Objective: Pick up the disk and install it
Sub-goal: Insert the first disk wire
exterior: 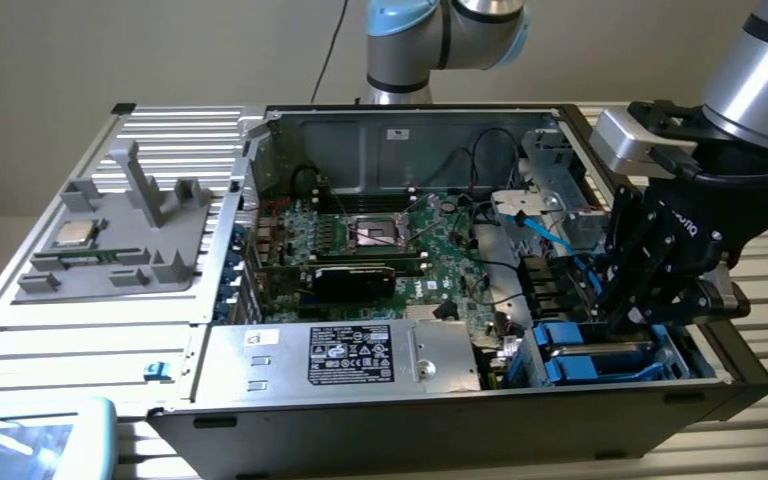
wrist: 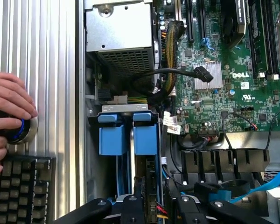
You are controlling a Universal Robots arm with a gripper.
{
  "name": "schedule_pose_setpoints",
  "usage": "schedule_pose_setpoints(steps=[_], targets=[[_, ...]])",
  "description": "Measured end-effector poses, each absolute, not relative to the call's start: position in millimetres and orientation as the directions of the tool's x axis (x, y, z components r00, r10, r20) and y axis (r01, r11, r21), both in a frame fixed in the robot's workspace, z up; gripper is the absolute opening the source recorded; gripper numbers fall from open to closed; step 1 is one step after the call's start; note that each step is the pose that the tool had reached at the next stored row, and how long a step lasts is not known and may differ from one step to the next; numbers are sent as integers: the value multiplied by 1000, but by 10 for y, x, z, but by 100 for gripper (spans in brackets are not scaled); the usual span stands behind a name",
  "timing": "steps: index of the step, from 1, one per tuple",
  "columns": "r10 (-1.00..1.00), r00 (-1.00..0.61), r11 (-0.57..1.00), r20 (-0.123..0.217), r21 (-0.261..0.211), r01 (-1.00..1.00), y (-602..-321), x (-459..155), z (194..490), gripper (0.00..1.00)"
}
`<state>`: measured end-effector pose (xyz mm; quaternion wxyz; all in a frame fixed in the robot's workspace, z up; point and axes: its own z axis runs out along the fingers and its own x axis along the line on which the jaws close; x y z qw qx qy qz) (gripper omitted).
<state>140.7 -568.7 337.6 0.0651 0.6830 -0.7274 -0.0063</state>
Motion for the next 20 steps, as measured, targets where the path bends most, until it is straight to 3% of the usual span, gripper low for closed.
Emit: schedule_pose_setpoints(steps=[20], targets=[[-994,-59,67,89,94,-993,-5686,1407,4055,31]])
